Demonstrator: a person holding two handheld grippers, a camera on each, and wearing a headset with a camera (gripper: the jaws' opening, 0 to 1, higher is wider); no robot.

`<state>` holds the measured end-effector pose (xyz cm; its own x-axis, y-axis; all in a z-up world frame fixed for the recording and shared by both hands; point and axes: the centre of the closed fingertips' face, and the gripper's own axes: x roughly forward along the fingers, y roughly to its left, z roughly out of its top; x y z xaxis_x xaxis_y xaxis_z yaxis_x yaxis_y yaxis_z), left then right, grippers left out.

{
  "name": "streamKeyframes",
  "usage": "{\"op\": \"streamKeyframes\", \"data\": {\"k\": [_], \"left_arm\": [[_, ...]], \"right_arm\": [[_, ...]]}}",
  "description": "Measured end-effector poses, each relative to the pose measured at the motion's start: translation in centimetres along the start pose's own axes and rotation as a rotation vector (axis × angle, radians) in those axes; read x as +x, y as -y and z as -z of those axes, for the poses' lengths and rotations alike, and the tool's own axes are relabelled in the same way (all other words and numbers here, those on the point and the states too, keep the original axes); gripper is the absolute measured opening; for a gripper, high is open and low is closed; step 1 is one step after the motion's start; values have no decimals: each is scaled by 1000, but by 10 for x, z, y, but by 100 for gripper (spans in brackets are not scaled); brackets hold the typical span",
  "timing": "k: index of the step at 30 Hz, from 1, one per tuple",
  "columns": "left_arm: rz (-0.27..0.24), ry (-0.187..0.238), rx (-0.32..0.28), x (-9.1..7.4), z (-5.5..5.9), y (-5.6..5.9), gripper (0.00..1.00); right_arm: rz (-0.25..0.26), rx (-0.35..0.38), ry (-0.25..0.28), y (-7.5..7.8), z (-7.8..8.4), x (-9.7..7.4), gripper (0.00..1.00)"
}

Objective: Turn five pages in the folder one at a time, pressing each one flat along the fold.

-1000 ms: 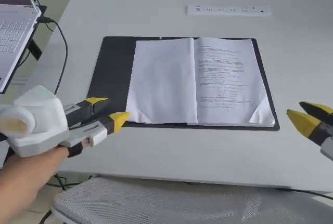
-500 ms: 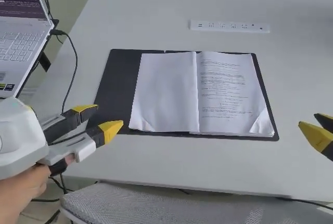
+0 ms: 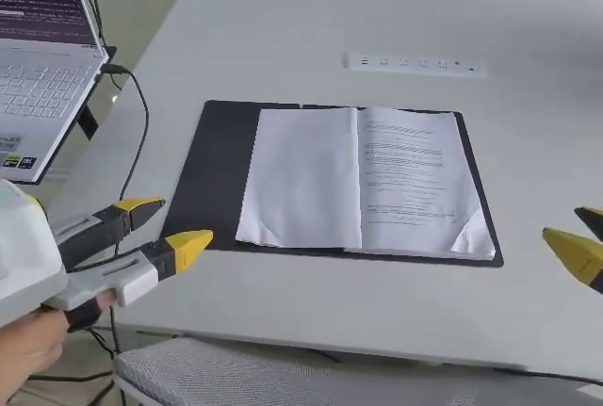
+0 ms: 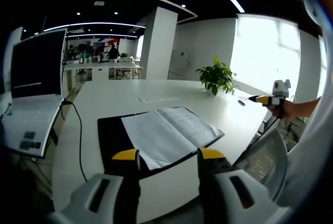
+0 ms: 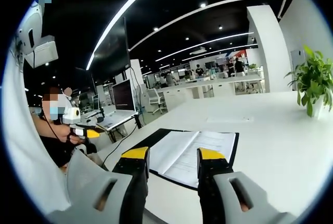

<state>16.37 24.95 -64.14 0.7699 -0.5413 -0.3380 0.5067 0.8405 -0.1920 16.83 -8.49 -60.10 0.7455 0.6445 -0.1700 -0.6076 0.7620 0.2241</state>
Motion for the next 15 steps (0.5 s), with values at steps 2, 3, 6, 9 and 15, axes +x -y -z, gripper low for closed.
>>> {"op": "streamKeyframes", "data": {"k": [2,3,6,9,15], "left_arm": [[2,5,0,1,1,2,43],[4,-3,0,2,3,3,43],[3,-9,-8,4,9,3,43],[4,-8,-11,3,10,4,43],[-7,4,0,-3,3,1,43]], "right_arm": [[7,-21,-16,2,3,-2,35],[6,-24,-32,3,7,-2,35],[9,-24,-93,6,26,-1,34],[0,-52,-107,3,28,-1,34],[4,-42,-41,5,4,2,35]]}}
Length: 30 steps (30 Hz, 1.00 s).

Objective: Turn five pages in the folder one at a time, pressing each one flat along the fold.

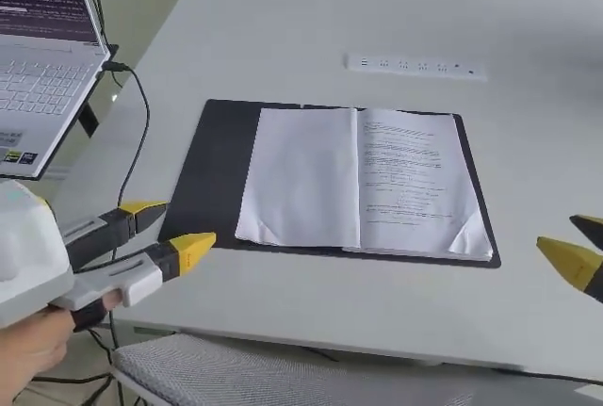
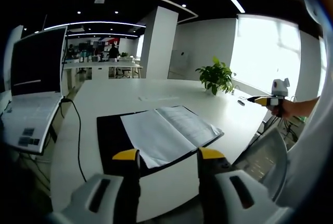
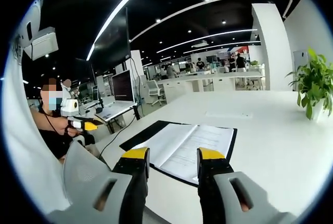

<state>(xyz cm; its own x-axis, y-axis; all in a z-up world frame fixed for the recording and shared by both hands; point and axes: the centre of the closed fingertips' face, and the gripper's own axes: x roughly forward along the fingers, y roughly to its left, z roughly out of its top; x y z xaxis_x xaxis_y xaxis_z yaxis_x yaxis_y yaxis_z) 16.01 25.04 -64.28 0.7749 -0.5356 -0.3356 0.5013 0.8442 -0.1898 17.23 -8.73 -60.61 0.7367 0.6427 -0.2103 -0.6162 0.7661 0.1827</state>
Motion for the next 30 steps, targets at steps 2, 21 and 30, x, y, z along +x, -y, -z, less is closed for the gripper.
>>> {"op": "streamKeyframes", "data": {"k": [2,21,30], "left_arm": [[-4,8,-1,-2,-3,-3,43],[-8,-5,4,8,-3,-4,42],[4,-13,-3,13,1,-3,42]], "right_arm": [[-4,3,-8,1,-1,2,35],[3,6,-25,8,5,5,34],[0,-7,-54,7,12,7,34]]}}
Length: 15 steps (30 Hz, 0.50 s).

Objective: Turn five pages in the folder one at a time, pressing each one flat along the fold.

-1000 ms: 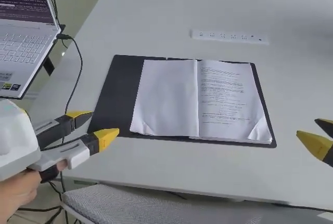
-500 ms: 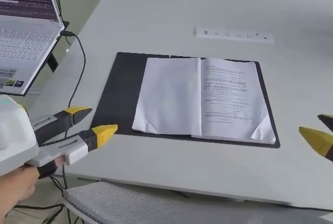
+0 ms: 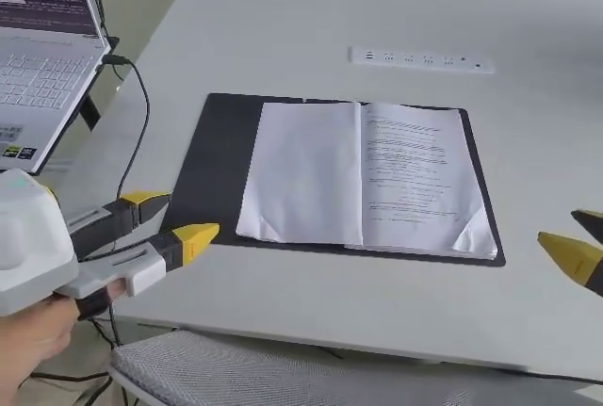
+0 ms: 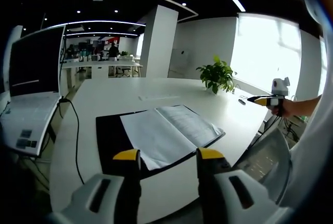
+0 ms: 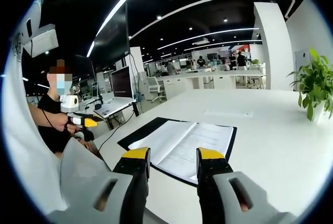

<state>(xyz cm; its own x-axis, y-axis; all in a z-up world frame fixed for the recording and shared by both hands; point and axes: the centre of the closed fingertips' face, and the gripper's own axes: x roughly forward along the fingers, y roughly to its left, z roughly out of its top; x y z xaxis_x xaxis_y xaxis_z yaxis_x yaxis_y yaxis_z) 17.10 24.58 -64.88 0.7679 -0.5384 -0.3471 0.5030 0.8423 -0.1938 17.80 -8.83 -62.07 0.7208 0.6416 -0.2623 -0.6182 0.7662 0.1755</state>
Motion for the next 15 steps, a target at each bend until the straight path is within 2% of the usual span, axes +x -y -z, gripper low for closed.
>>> {"op": "streamKeyframes", "data": {"k": [8,13,15], "left_arm": [[53,-5,18,14,-4,8,42],[80,-6,22,15,-7,5,41],[97,3,19,14,-8,3,41]], "right_arm": [[31,6,-10,-2,-2,2,38],[48,16,-32,-6,2,2,40],[77,30,-25,-6,0,1,40]]}}
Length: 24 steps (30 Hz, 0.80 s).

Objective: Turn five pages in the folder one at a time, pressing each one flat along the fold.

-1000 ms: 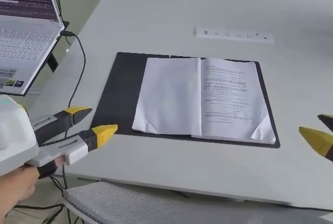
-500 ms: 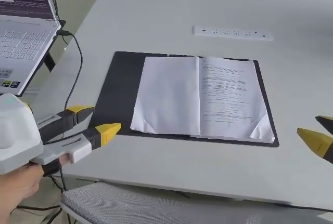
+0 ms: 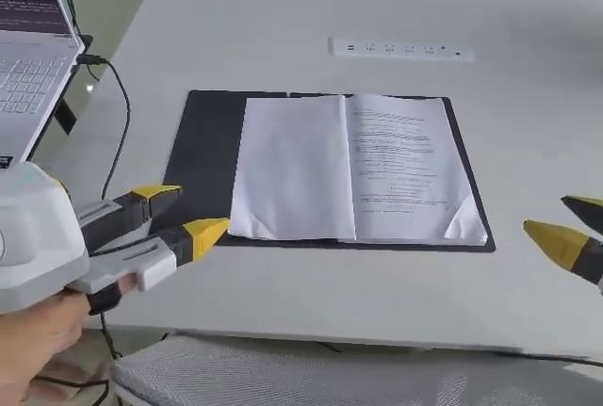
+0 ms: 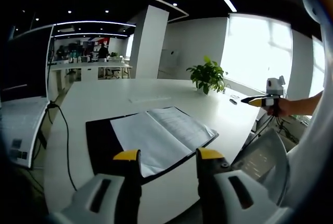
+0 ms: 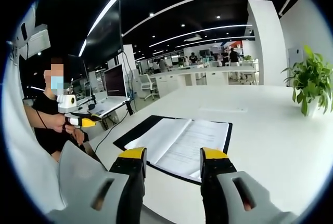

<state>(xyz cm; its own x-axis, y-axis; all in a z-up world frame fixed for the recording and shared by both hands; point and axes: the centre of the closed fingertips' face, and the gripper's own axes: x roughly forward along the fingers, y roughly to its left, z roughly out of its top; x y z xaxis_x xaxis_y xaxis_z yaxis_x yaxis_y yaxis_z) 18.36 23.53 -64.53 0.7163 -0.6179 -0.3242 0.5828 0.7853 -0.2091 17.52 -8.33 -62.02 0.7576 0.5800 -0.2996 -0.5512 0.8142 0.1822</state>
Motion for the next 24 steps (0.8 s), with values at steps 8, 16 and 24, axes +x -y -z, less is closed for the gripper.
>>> {"op": "streamKeyframes", "data": {"k": [8,16,24], "left_arm": [[40,-21,10,13,2,5,40],[76,-39,36,73,1,52,39],[164,-95,94,155,10,111,40]], "right_arm": [[44,28,-4,-2,7,-4,38],[22,33,-32,28,11,3,34],[-3,34,-51,49,20,15,34]]}}
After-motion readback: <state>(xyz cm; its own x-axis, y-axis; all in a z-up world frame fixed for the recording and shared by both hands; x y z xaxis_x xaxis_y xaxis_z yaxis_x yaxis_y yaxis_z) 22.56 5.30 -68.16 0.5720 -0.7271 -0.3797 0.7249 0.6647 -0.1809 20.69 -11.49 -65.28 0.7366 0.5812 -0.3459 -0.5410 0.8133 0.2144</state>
